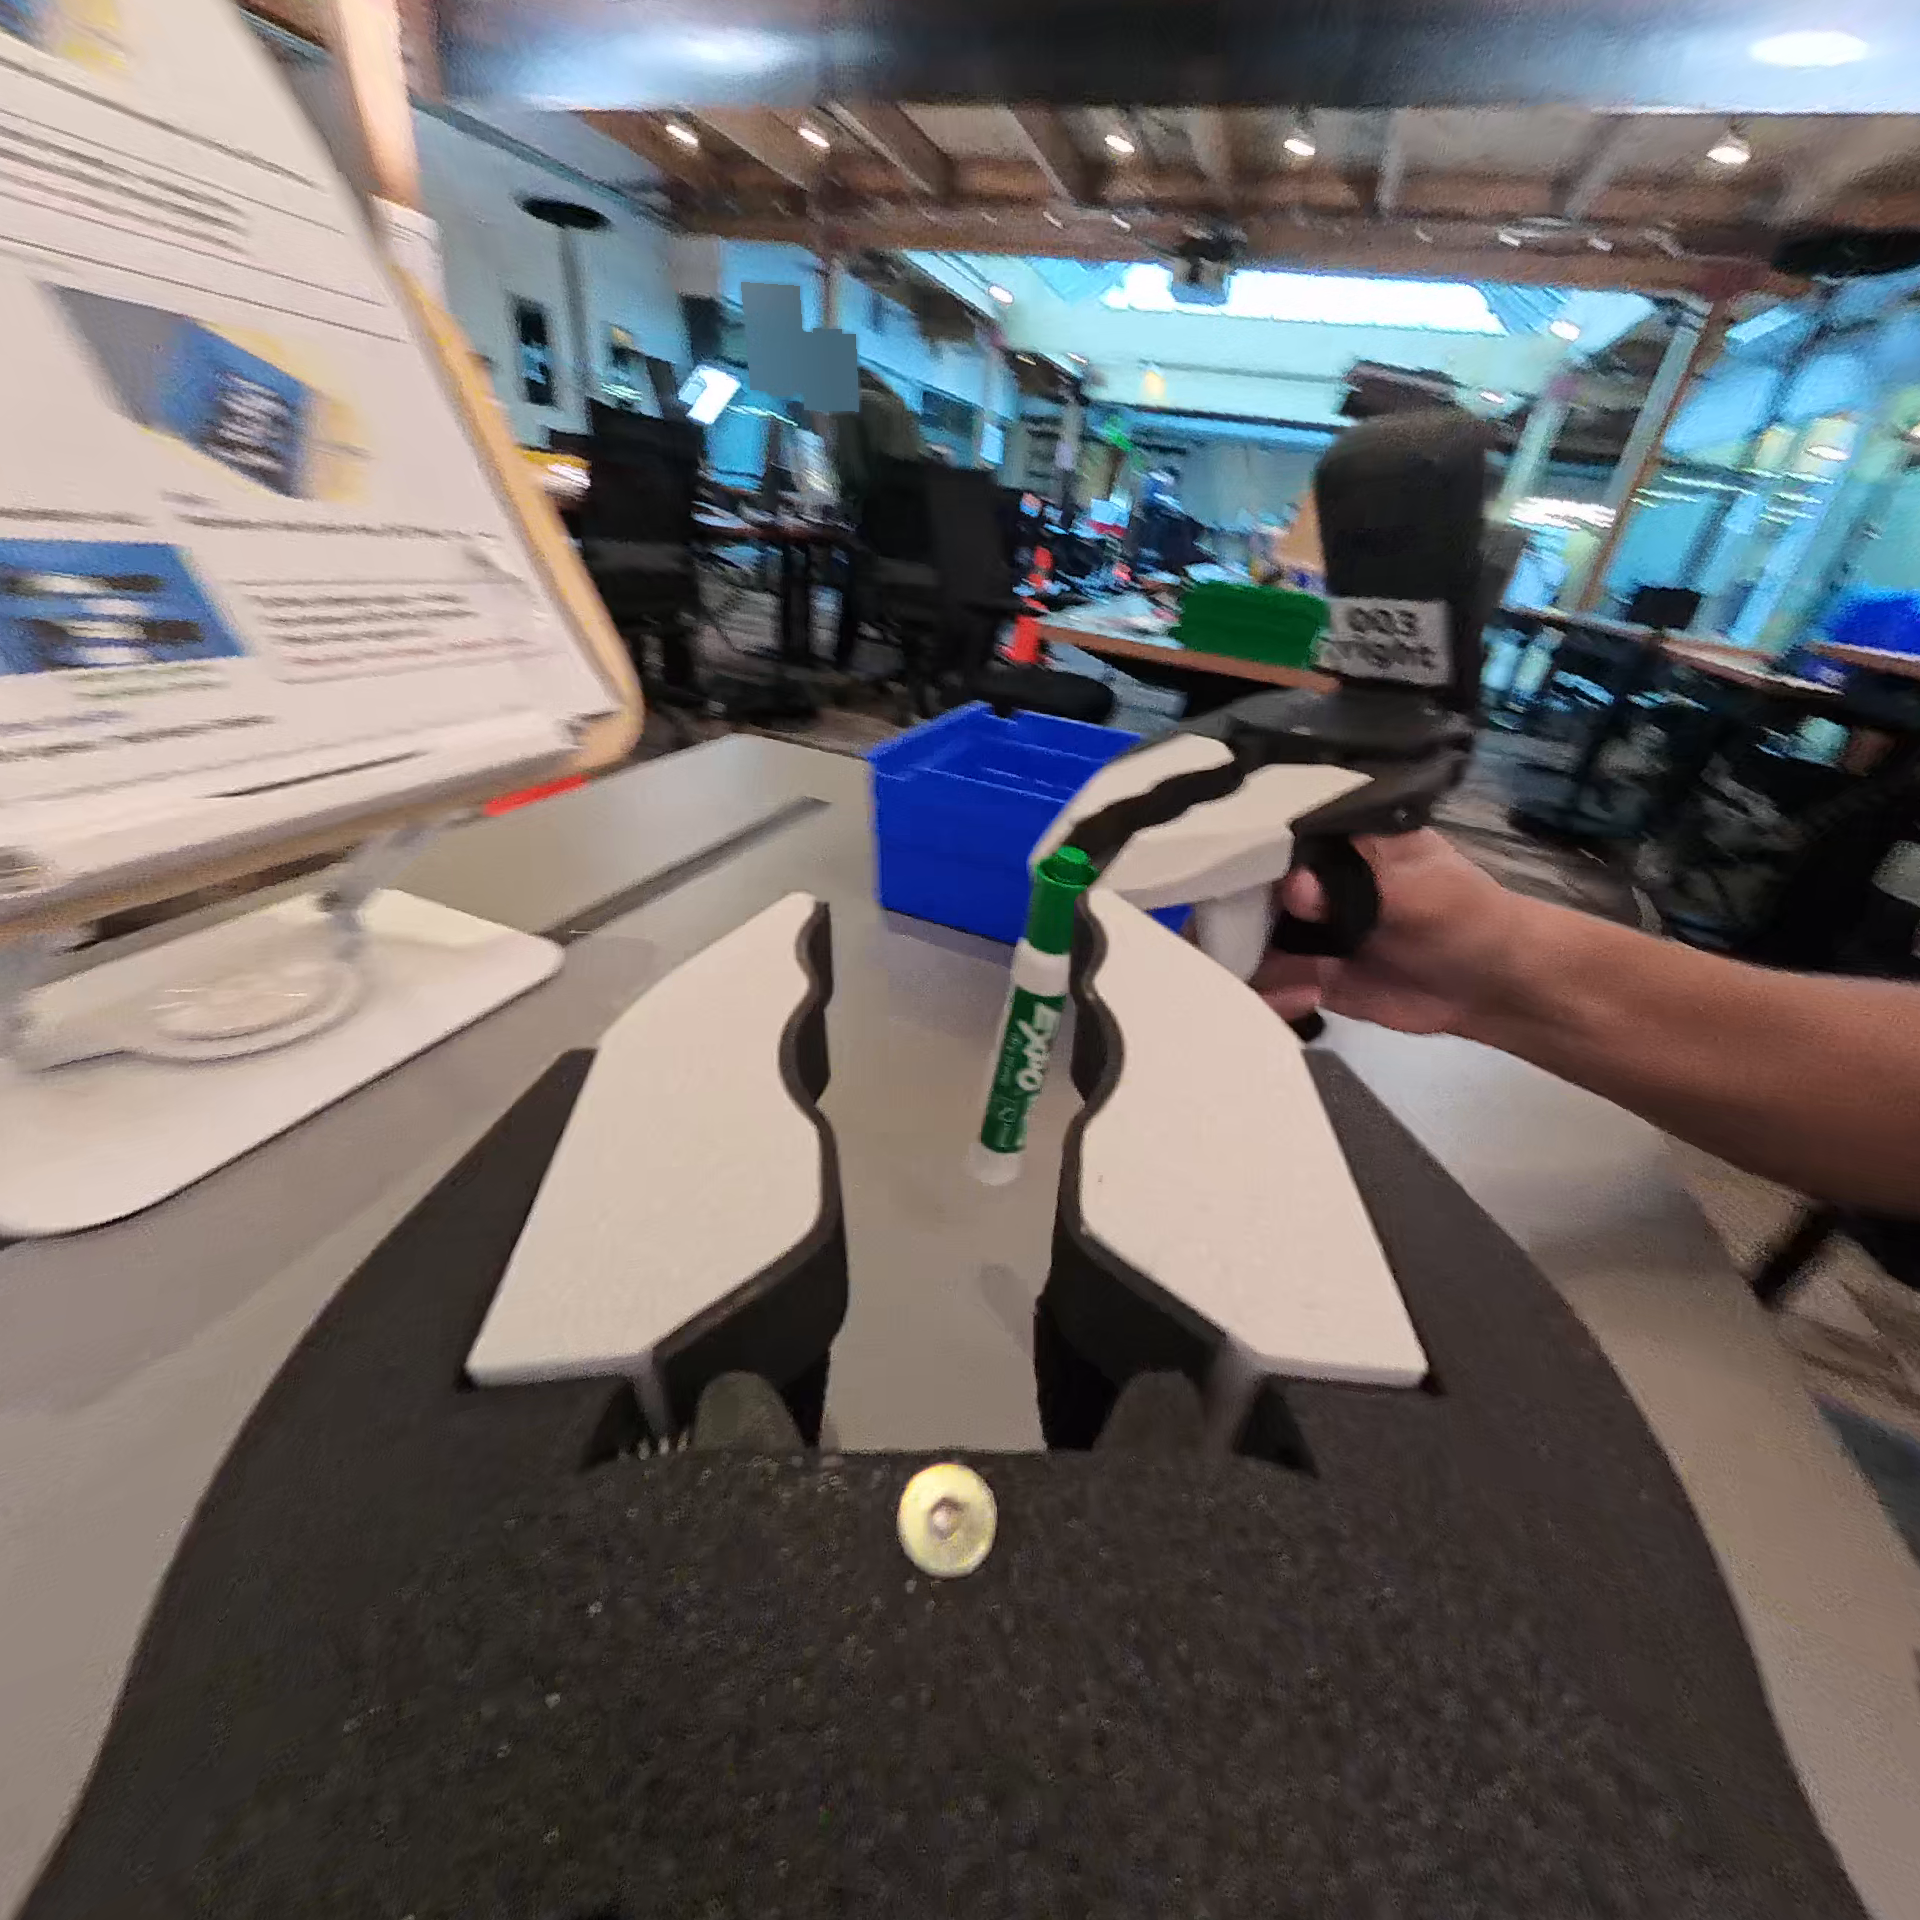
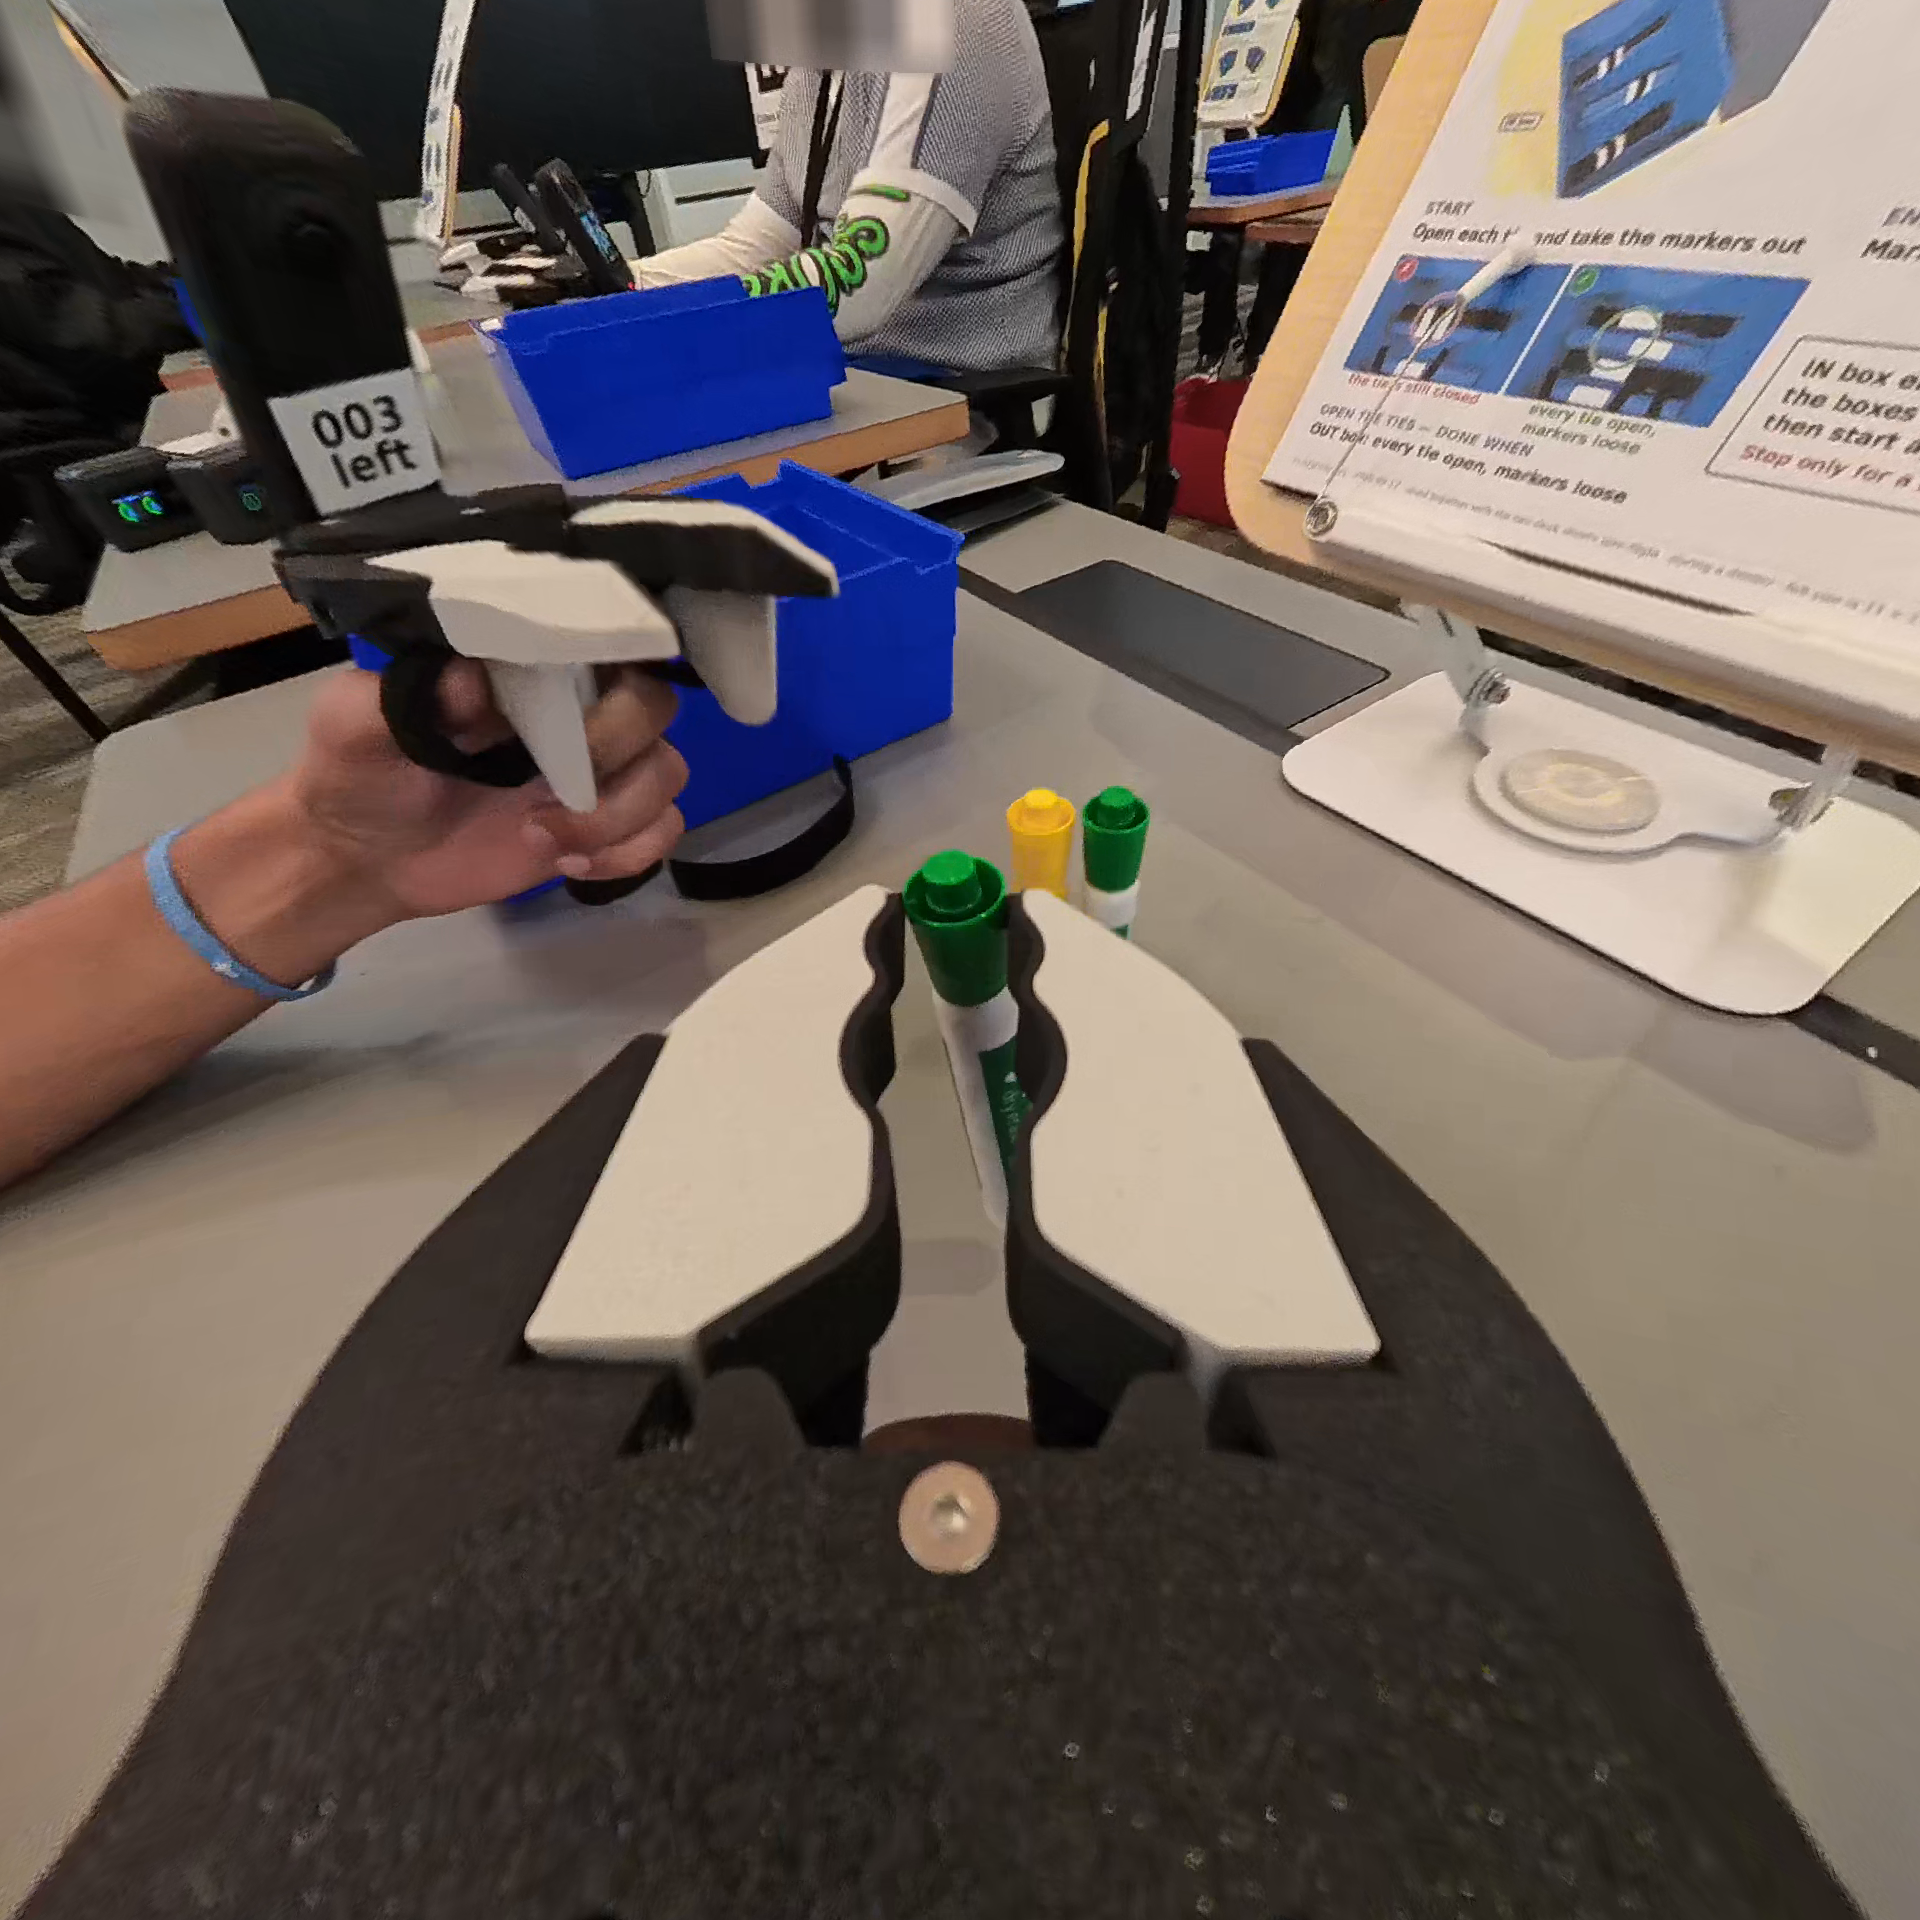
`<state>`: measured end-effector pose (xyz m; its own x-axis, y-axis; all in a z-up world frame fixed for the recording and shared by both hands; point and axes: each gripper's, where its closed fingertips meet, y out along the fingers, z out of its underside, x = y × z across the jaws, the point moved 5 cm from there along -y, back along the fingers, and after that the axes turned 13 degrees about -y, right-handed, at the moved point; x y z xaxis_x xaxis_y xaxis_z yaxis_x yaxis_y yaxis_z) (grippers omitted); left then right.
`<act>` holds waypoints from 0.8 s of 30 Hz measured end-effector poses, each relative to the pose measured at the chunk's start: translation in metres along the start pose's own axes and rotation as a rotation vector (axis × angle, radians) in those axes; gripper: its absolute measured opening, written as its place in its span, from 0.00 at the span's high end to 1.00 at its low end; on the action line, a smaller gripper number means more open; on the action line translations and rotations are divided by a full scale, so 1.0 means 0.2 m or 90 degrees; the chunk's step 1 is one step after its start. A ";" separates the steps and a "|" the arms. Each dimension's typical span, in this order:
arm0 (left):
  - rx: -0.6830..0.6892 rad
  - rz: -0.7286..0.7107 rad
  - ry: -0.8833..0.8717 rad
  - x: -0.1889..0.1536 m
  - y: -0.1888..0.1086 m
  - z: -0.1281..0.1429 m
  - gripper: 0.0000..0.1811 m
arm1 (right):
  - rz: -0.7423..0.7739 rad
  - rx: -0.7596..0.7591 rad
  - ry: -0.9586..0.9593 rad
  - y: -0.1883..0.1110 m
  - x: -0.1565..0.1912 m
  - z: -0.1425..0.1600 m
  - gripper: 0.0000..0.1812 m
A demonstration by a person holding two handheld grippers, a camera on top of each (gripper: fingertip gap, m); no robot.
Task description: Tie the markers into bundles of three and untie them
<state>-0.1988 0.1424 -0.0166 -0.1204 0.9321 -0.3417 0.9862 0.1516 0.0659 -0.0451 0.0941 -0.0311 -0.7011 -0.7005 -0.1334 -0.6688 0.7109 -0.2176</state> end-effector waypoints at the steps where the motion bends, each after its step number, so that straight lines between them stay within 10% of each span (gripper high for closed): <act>1: -0.013 -0.036 0.004 0.04 -0.02 -0.01 0.76 | 0.002 -0.004 -0.006 0.03 -0.02 0.00 0.90; 24: 0.031 -0.144 0.014 0.19 -0.02 0.08 0.74 | -0.049 -0.013 0.041 0.29 -0.13 0.10 0.90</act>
<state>-0.2058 0.1712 -0.0438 -0.3410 0.8834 -0.3216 0.9381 0.3420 -0.0550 -0.0610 0.1530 -0.0595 -0.6615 -0.7479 -0.0551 -0.7257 0.6569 -0.2046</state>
